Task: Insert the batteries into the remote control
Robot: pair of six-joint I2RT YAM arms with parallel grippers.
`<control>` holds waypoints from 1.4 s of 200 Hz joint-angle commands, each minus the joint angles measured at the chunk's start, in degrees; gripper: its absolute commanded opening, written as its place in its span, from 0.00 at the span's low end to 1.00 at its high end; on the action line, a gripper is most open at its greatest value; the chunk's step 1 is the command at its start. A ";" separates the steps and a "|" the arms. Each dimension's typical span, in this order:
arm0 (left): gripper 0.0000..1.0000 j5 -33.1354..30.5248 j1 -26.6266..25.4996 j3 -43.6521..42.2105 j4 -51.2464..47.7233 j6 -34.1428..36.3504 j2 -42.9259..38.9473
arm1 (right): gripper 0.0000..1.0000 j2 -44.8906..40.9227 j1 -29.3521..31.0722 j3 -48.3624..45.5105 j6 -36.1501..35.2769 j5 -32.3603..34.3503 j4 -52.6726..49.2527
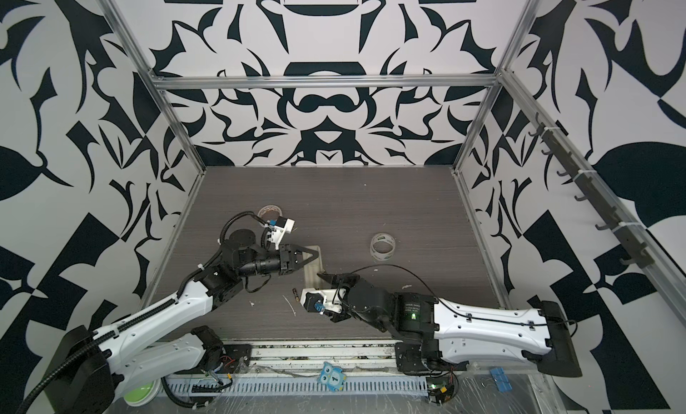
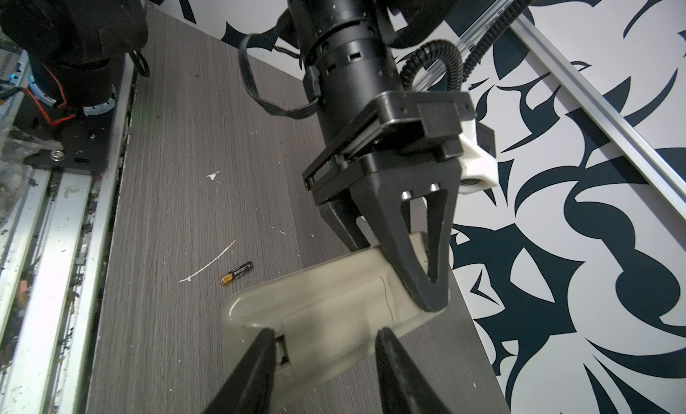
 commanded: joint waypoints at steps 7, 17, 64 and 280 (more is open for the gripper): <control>0.00 0.80 0.12 -0.41 4.44 -2.15 -0.56 | 0.48 0.81 0.13 0.35 0.63 2.88 1.90; 0.00 0.89 0.11 -0.42 4.44 -2.30 -0.37 | 0.48 0.80 0.18 0.35 0.57 3.29 2.03; 0.00 2.14 0.11 0.16 5.65 -3.35 0.69 | 0.47 0.80 0.19 0.20 0.38 7.03 3.13; 0.00 1.77 0.19 0.63 3.05 -3.01 0.49 | 0.47 -1.91 0.20 0.48 3.00 -2.80 0.00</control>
